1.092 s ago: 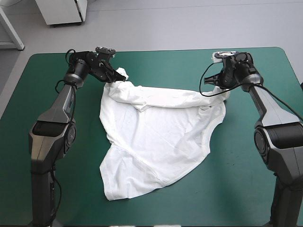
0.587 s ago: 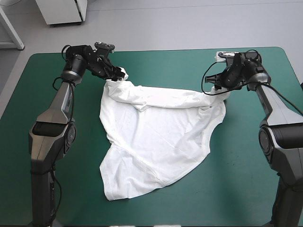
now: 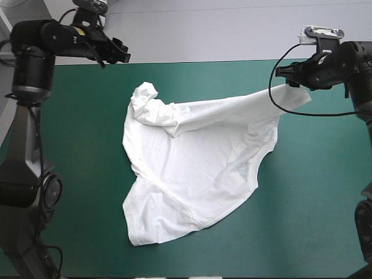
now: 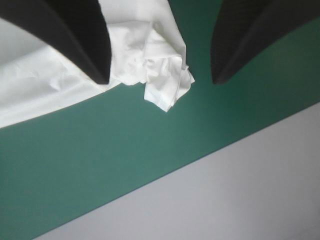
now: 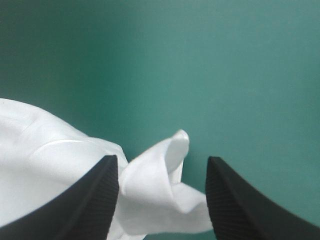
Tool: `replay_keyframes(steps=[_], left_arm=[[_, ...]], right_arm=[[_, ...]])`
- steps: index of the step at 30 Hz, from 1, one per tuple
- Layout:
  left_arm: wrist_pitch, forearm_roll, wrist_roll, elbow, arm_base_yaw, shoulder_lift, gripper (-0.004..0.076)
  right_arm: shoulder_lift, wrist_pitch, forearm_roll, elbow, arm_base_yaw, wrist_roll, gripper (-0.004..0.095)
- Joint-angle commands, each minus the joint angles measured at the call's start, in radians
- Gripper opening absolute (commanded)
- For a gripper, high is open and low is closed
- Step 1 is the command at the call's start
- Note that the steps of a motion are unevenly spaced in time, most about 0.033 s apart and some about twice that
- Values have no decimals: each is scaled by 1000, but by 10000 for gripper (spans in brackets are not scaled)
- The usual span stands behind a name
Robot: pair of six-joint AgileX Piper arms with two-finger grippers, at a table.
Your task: Fold the cloth
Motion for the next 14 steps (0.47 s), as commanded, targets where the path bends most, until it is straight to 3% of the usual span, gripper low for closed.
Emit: replay_keyframes(steps=[1,4,11,14], left_arm=[[28,-19,-1,44,-2,-152,421],[29,-19,6,163,-27,-264,421],[29,62,50,575,-192,-557,421],[29,73,0,752,-288,-648,421]], right_arm=[[-76,-9,-11,-23,-7,-11,508],[-85,52,-7,-23,-7,-11,508],[-143,60,11,-23,-5,-11,508],[-166,62,8,-23,-5,-11,505]])
